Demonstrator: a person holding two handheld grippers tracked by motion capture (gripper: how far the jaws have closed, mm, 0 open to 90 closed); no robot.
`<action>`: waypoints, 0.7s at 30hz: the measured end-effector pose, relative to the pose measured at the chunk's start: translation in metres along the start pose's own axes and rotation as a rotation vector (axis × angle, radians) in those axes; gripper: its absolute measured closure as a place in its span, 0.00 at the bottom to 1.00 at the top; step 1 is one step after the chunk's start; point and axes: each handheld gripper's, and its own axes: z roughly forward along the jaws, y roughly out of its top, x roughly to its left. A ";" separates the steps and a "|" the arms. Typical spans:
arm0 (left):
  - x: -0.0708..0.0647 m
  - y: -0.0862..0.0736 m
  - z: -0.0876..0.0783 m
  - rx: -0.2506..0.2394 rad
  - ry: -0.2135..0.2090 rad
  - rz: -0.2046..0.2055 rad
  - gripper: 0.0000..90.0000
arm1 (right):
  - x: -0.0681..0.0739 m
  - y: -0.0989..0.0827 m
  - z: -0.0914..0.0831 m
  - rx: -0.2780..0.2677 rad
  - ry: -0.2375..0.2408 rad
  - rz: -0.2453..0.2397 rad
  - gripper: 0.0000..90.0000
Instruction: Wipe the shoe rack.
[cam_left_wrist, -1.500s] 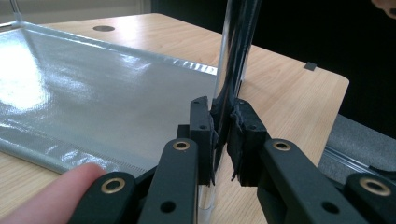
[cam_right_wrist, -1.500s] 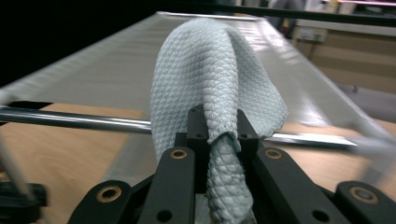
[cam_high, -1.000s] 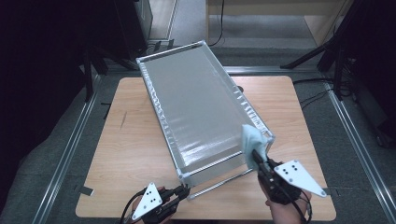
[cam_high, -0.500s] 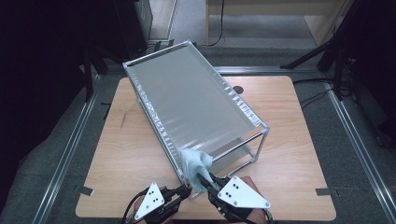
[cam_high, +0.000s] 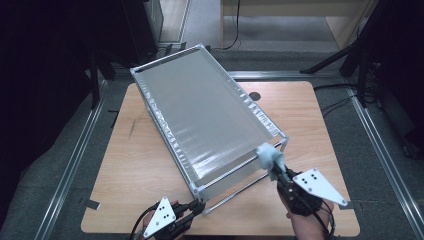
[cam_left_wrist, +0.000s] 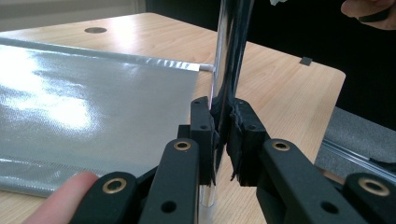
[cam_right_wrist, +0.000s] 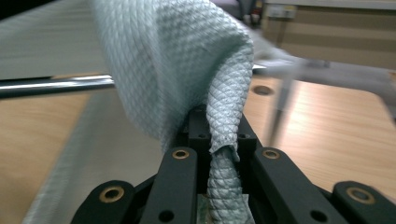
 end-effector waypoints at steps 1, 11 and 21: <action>0.000 0.000 0.000 0.000 0.000 0.000 0.91 | -0.006 -0.001 0.000 0.003 -0.025 0.008 0.93; 0.000 0.000 0.000 0.001 0.001 0.003 0.91 | -0.036 -0.030 0.015 0.114 -0.117 0.081 0.94; 0.000 0.000 -0.001 0.000 -0.002 0.004 0.91 | -0.036 -0.065 0.050 0.283 -0.113 0.074 0.94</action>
